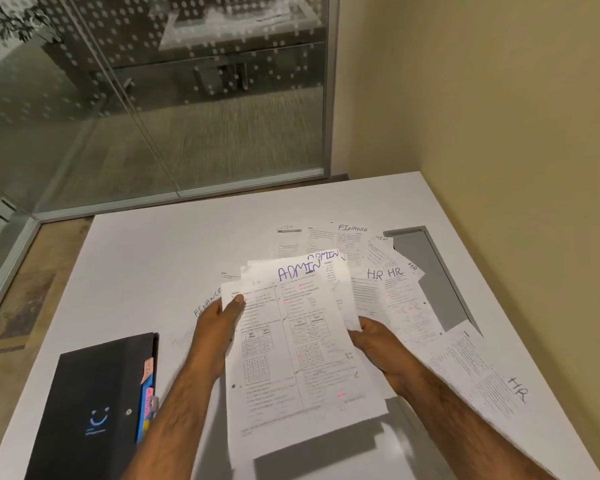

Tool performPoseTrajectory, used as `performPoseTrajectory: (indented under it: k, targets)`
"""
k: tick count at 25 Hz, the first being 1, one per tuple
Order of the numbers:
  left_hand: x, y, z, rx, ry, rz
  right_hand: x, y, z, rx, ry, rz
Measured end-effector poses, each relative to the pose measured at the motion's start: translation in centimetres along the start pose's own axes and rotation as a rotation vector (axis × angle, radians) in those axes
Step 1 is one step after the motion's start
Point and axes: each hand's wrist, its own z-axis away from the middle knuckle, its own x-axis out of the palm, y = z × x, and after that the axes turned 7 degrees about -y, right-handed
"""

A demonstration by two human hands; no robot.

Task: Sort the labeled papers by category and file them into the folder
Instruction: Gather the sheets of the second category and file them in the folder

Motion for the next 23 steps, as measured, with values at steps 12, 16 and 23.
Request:
performPoseTrajectory:
  k: [12,16,23]
  targets:
    - [2.2,-1.8,4.0,0.247,-0.06,0.011,1.5,0.4,-1.2,-0.207,0.231,0.359]
    - [2.2,-2.2,4.9,0.311,-0.066,-0.005,1.7,0.6,-1.7,-0.258,0.359,0.341]
    - [2.3,-6.6,5.0,0.243,-0.128,-0.191,0.9,2.8,-2.0,-0.264,0.39,0.399]
